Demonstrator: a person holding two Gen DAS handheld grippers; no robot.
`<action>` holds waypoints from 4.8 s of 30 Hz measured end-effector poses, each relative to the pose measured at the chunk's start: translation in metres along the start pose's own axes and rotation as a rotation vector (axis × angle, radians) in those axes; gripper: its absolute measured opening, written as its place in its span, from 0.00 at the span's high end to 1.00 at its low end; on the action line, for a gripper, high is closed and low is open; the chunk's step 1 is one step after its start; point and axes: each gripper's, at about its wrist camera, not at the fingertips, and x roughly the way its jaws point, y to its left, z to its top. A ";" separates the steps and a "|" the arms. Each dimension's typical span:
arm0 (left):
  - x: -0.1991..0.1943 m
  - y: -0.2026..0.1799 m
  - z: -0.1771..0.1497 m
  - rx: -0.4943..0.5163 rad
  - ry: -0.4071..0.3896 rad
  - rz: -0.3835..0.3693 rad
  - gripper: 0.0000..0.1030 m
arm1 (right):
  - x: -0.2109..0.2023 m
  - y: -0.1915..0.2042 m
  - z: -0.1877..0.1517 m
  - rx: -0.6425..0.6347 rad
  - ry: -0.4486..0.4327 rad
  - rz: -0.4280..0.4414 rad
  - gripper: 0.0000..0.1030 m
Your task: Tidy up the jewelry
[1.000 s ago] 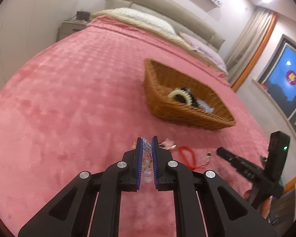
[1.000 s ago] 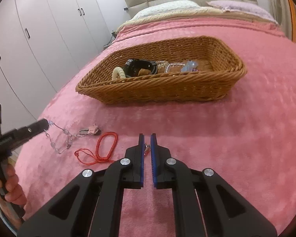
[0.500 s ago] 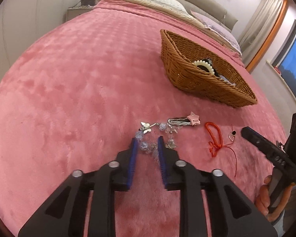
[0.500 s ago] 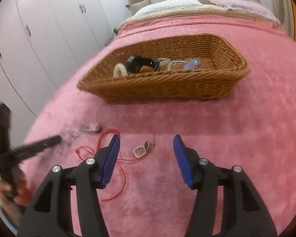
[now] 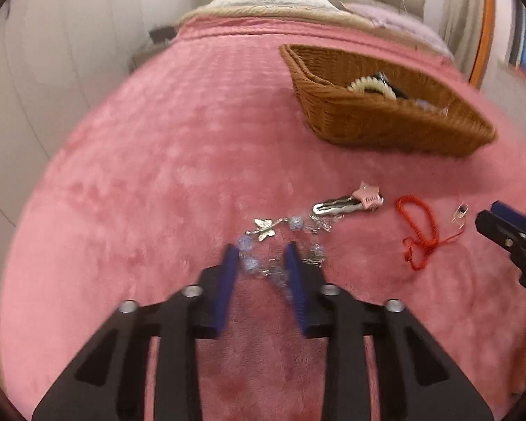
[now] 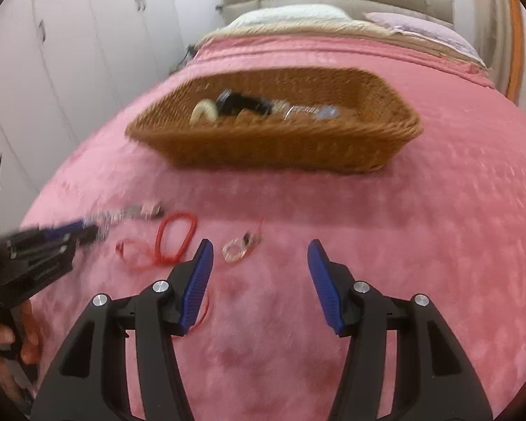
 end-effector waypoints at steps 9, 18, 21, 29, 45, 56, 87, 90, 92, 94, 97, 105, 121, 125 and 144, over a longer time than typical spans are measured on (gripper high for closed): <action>-0.003 0.009 0.002 -0.038 -0.007 -0.042 0.86 | 0.022 0.020 0.010 -0.077 0.061 -0.046 0.73; -0.002 0.007 0.002 -0.034 -0.010 -0.039 0.86 | 0.026 0.018 0.008 -0.066 0.061 -0.022 0.95; -0.002 0.007 0.001 -0.034 -0.010 -0.040 0.86 | 0.028 0.016 0.010 -0.050 0.076 -0.011 0.95; -0.002 0.007 0.002 -0.035 -0.010 -0.044 0.86 | 0.030 0.014 0.017 -0.034 0.088 0.005 0.91; -0.002 0.008 0.002 -0.037 -0.010 -0.052 0.86 | 0.040 0.027 0.024 -0.084 0.093 -0.019 0.89; -0.010 0.012 0.003 -0.070 -0.042 -0.174 0.93 | 0.001 -0.001 0.022 0.000 0.000 0.037 0.96; -0.100 0.011 0.035 -0.097 -0.353 -0.502 0.93 | -0.077 -0.031 0.053 0.014 -0.160 0.081 0.96; -0.111 -0.004 0.061 -0.054 -0.373 -0.491 0.93 | -0.082 -0.032 0.073 0.003 -0.187 0.081 0.96; -0.114 -0.016 0.082 -0.023 -0.397 -0.466 0.93 | -0.081 -0.033 0.089 -0.006 -0.209 0.068 0.96; -0.111 -0.028 0.105 -0.009 -0.413 -0.447 0.93 | -0.075 -0.035 0.105 -0.009 -0.221 0.066 0.96; -0.097 -0.042 0.132 -0.010 -0.430 -0.427 0.93 | -0.058 -0.040 0.129 -0.005 -0.216 0.073 0.96; -0.004 -0.053 0.160 -0.074 -0.350 -0.391 0.93 | 0.020 -0.062 0.158 0.054 -0.094 0.121 0.96; 0.017 -0.045 0.152 -0.087 -0.290 -0.382 0.64 | 0.075 -0.072 0.146 0.107 0.015 0.102 0.93; -0.005 -0.037 0.147 -0.097 -0.328 -0.403 0.62 | 0.063 -0.073 0.142 0.115 0.003 0.113 0.90; -0.079 0.027 0.047 -0.159 -0.362 -0.356 0.48 | -0.025 0.022 0.064 -0.005 -0.083 0.115 0.55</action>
